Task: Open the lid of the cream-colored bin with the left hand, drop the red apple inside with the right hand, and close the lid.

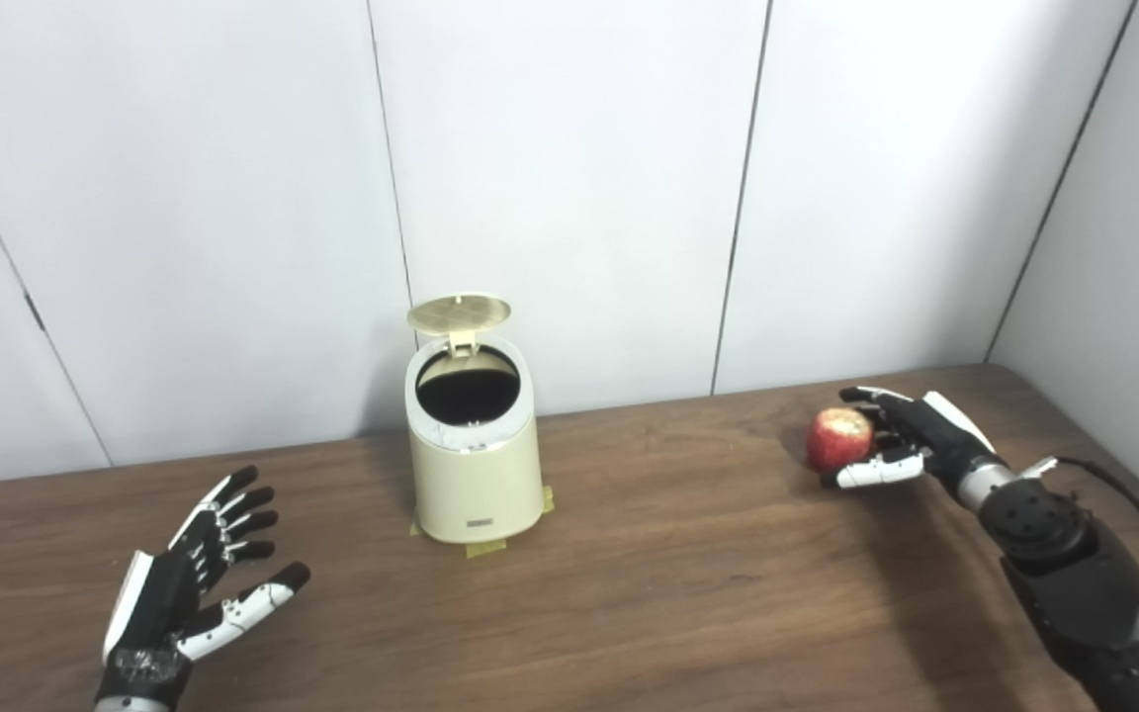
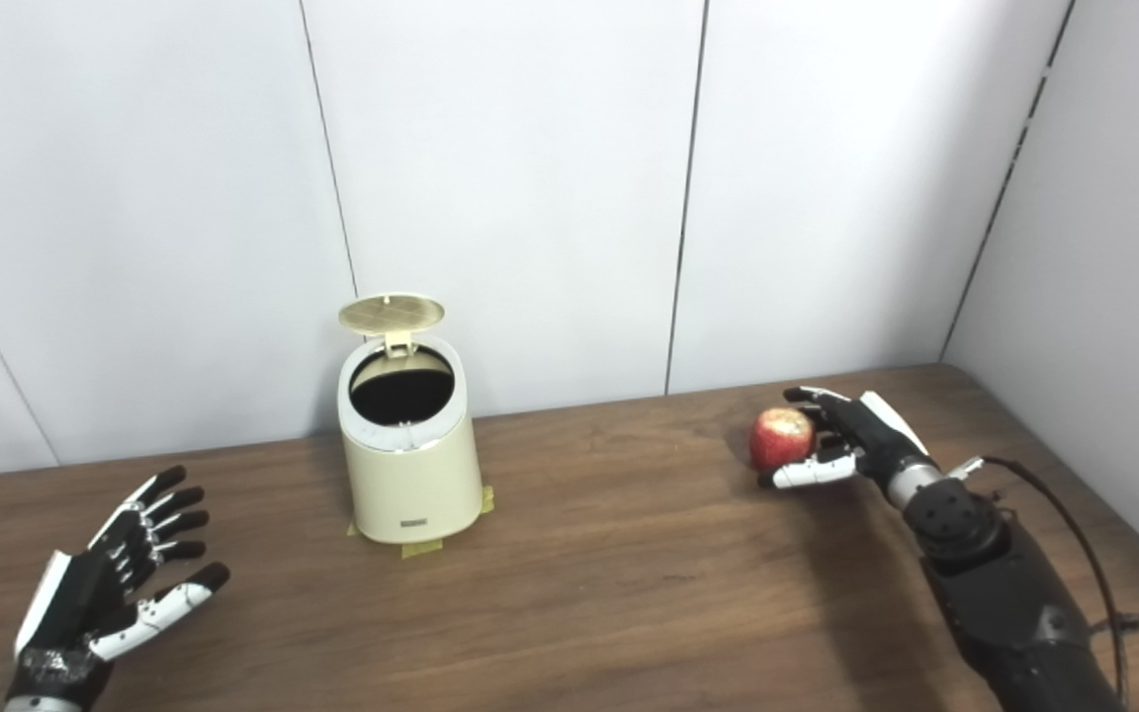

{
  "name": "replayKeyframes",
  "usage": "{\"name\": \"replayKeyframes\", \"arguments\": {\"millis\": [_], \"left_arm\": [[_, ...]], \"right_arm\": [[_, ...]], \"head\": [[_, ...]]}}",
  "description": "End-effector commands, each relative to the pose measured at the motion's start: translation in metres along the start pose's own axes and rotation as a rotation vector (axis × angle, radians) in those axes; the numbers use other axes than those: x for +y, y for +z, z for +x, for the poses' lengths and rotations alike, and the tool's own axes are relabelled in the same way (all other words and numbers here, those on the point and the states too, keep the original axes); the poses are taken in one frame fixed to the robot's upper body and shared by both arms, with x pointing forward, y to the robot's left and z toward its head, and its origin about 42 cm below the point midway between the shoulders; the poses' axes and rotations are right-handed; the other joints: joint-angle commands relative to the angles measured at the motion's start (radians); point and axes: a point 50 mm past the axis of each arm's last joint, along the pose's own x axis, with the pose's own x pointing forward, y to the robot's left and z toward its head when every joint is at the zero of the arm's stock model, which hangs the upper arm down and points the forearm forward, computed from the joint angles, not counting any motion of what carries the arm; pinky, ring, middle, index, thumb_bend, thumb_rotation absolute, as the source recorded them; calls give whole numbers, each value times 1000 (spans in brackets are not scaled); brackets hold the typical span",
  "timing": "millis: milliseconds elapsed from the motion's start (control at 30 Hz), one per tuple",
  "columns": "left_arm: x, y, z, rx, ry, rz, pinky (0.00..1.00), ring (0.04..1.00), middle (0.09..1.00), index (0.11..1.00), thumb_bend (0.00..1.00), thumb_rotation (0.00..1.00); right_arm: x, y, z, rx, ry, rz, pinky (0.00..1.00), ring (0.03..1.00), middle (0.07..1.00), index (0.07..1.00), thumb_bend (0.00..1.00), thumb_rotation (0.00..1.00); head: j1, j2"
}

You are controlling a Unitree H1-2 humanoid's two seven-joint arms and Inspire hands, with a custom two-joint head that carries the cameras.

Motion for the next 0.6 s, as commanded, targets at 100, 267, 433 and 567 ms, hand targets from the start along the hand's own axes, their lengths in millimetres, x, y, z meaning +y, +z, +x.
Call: {"name": "replayKeyframes", "arguments": {"millis": [100, 267, 433, 567], "left_arm": [[4, 15, 11, -58, 8, 22, 717, 810, 855, 929, 743, 240], [5, 14, 11, -55, 2, 13, 723, 819, 859, 932, 718, 211], [5, 13, 11, -52, -3, 20, 720, 812, 859, 928, 726, 234], [5, 14, 11, -52, -6, 17, 718, 815, 861, 930, 730, 240]], "right_arm": [[-20, 24, 14, -129, -95, -118, 781, 713, 634, 657, 800, 31], [-23, 23, 16, -177, -102, -335, 657, 612, 563, 489, 538, 59], [-24, 24, 15, -201, -114, -498, 542, 509, 501, 475, 530, 0], [-23, 26, 13, -228, -130, -532, 510, 493, 490, 481, 531, 0]], "head": [[2, 5], [8, 12], [9, 16], [9, 16]]}}
